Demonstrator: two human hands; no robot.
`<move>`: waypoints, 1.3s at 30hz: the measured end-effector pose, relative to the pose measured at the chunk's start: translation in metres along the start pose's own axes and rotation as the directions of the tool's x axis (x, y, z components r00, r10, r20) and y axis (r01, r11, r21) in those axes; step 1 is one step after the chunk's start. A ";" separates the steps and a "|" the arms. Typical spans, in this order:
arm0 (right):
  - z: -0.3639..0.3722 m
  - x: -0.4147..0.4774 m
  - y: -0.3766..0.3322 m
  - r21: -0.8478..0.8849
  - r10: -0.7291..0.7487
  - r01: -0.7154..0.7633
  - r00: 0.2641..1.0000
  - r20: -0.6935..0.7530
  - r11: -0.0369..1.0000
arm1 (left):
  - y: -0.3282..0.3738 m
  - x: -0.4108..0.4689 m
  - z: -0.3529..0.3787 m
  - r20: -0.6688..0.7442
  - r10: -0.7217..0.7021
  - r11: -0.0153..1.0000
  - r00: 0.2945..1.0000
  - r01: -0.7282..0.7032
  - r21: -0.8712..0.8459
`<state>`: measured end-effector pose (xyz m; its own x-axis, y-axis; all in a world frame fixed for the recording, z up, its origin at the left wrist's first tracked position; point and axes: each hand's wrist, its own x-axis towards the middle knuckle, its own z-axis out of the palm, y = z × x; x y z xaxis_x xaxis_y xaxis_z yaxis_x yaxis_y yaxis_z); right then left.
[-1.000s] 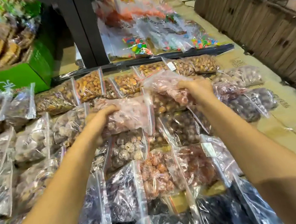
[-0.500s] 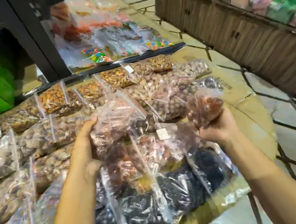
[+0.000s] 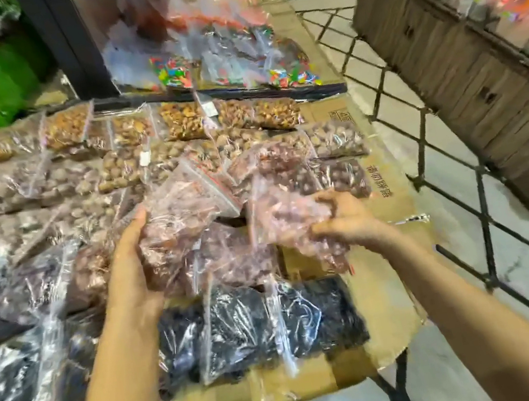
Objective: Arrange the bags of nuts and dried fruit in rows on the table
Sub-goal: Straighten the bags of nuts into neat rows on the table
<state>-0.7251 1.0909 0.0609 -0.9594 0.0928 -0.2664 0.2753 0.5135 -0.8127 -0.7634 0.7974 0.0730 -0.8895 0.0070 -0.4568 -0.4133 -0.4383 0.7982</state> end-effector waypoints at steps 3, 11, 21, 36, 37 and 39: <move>0.030 0.028 0.025 -0.240 -0.066 0.131 0.963 0.259 0.962 | -0.003 -0.004 -0.011 -0.066 0.043 0.998 0.997 -0.046 -0.039; 0.026 0.059 0.080 -0.555 -0.038 0.252 0.929 0.367 0.793 | 0.007 0.004 0.000 -0.137 0.120 0.991 0.983 -0.126 -0.035; -0.028 0.044 0.034 0.110 -0.190 0.157 0.882 0.432 0.981 | -0.051 -0.016 0.098 -0.146 0.059 0.990 0.987 -0.077 -0.118; -0.103 0.080 0.089 0.402 -0.310 0.074 0.767 0.563 0.913 | -0.174 -0.060 0.184 -0.388 0.399 0.867 0.831 -0.206 0.453; -0.103 0.081 0.089 0.258 -0.309 0.180 0.685 0.659 0.949 | -0.174 -0.064 0.186 -0.387 0.448 0.844 0.806 -0.238 0.481; -0.095 0.080 0.090 -0.088 -0.176 0.391 0.591 0.787 0.916 | -0.177 -0.066 0.187 -0.401 0.499 0.820 0.768 -0.269 0.505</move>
<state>-0.7825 1.2260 0.0157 -0.5670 -0.7072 -0.4223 -0.1281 0.5821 -0.8030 -0.6682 1.0431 0.0351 -0.8114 -0.5740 -0.1102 -0.1977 0.0921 0.9759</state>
